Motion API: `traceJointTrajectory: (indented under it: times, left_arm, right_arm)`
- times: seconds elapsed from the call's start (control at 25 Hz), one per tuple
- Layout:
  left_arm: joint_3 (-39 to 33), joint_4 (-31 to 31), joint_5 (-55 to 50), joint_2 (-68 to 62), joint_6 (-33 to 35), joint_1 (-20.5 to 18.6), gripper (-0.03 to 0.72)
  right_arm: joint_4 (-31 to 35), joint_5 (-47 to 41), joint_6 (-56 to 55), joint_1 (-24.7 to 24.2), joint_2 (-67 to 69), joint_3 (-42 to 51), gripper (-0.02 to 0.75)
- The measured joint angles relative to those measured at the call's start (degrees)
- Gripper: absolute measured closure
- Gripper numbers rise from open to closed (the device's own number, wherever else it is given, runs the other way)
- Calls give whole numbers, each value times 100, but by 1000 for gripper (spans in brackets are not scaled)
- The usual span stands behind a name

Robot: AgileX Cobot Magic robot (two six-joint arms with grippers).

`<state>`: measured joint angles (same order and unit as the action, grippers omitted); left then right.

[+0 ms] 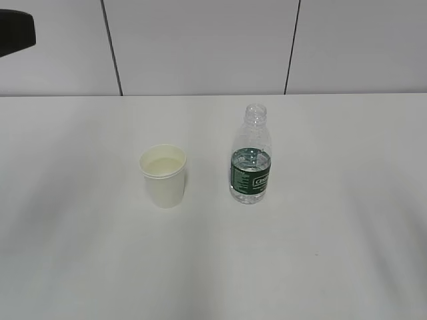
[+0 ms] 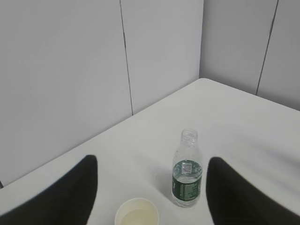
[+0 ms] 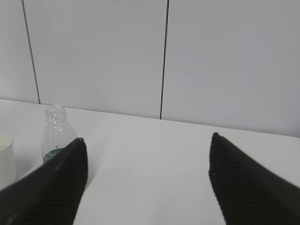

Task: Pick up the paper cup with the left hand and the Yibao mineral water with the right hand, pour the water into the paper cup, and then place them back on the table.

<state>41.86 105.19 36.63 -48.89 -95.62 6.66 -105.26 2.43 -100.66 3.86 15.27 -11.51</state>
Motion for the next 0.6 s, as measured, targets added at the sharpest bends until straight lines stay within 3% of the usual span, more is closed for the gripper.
traceJointTrajectory:
  times: [0.28, 0.6]
  left_arm:
    - [0, -111, -127, -147, 16, 0, 201]
    - [-13, -2218, -541, -226, 1510, 0, 204]
  right_arm:
    - [0, 0, 0, 0, 0, 0, 145]
    - [0, 0, 0, 0, 0, 0, 146]
